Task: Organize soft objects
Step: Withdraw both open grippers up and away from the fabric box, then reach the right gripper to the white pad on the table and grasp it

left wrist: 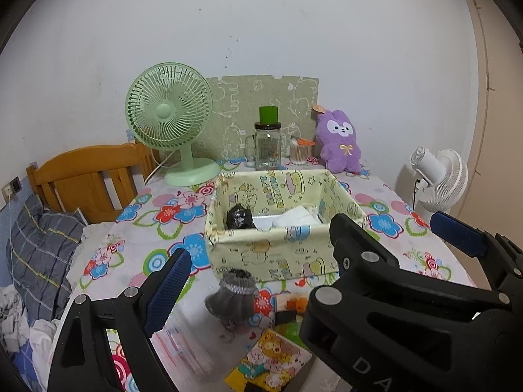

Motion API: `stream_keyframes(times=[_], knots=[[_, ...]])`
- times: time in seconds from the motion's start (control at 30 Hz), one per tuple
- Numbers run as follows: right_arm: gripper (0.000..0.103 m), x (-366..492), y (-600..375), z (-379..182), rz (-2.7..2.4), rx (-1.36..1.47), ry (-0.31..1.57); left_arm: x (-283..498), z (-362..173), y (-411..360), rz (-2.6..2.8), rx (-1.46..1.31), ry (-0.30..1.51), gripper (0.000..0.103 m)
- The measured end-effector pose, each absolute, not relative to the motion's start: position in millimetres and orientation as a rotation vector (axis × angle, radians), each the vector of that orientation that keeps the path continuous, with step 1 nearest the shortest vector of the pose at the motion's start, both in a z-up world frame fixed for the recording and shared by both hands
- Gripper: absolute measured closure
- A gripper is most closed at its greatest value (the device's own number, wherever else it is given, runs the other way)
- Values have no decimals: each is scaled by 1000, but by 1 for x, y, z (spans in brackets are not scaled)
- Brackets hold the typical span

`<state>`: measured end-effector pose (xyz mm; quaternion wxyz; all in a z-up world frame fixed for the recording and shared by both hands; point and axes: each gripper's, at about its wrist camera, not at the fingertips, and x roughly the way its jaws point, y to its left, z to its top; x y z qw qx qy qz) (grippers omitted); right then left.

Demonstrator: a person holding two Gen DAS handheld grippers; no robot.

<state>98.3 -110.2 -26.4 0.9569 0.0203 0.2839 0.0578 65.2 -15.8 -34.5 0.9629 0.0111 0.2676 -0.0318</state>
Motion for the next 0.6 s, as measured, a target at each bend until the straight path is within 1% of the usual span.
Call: stream_keyframes(times=[0.2,0.37,0.6], knots=[[6,86,-110,-36,127,46,582,55,-43,-15,-74,21,550,10],[6,70,-112,-44,94,51,551,45,-54,-14,-83,10,550,10],[6,65,-112,-68,98,67,632,38,-74,-12,-83,24,593,10]])
